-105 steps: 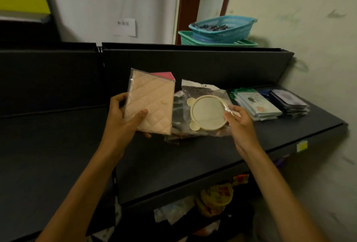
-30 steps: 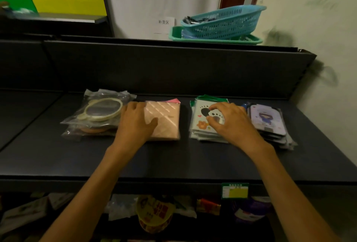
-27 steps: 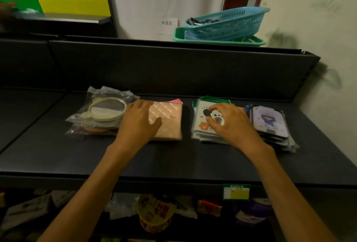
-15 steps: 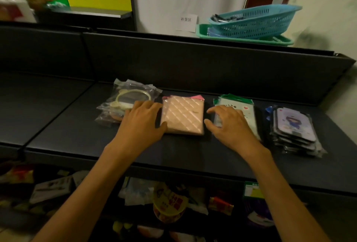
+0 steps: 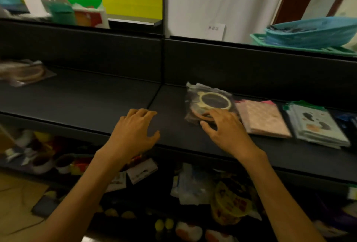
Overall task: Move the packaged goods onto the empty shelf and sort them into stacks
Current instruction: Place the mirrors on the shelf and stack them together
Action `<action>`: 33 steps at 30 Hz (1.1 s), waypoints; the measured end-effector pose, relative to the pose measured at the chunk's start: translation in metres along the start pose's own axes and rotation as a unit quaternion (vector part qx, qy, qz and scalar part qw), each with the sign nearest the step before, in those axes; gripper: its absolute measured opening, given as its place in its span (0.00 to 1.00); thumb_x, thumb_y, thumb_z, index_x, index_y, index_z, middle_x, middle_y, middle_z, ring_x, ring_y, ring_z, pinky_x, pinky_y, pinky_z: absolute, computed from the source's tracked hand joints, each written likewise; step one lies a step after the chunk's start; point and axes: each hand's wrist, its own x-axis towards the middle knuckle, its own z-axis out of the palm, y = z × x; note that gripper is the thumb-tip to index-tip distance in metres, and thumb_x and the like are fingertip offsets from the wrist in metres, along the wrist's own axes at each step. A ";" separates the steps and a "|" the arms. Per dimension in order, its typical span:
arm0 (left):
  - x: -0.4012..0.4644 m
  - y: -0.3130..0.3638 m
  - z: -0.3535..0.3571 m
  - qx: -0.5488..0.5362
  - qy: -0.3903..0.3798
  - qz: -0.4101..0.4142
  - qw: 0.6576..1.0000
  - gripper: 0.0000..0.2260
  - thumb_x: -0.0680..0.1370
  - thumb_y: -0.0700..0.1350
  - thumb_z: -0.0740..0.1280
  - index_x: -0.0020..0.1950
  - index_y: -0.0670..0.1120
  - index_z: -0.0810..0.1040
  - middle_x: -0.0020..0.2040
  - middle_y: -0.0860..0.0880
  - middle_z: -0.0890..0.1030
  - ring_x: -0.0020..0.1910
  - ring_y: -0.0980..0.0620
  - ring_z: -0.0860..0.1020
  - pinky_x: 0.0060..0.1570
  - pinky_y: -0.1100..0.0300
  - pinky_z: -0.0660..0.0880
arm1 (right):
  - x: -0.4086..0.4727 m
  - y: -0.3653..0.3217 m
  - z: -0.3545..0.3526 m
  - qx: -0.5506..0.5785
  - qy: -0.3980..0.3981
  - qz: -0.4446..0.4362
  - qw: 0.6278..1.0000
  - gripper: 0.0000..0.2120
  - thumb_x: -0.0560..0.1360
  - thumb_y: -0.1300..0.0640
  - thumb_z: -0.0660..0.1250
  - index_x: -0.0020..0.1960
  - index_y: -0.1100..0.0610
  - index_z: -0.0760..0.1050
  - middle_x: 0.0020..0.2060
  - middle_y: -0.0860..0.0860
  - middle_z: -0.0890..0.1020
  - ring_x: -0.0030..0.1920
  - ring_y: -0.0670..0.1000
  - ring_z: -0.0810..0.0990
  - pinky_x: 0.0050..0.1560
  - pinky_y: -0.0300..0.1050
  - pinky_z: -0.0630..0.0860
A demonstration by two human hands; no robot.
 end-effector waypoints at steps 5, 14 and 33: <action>-0.024 -0.091 -0.019 0.000 0.012 -0.012 1.000 0.30 0.76 0.60 0.61 0.75 0.52 0.59 0.72 0.52 0.65 0.71 0.48 0.61 0.64 0.49 0.67 | 0.032 -0.090 0.029 0.008 -0.032 -0.032 0.999 0.19 0.79 0.44 0.59 0.67 0.50 0.69 0.65 0.47 0.72 0.65 0.50 0.69 0.65 0.46 0.60; -0.033 -0.234 -0.040 -0.005 0.037 -0.074 0.997 0.29 0.76 0.59 0.62 0.75 0.52 0.59 0.72 0.52 0.66 0.70 0.49 0.62 0.65 0.49 0.67 | 0.115 -0.208 0.090 0.001 -0.054 -0.089 0.995 0.20 0.78 0.43 0.59 0.68 0.48 0.67 0.67 0.45 0.71 0.66 0.47 0.68 0.68 0.44 0.59; 0.065 -0.482 -0.078 0.005 0.040 -0.062 0.997 0.30 0.76 0.57 0.64 0.75 0.51 0.60 0.73 0.49 0.64 0.71 0.46 0.63 0.64 0.48 0.66 | 0.290 -0.388 0.197 0.027 -0.078 -0.048 0.995 0.21 0.77 0.43 0.61 0.68 0.47 0.67 0.67 0.46 0.70 0.66 0.48 0.68 0.67 0.47 0.65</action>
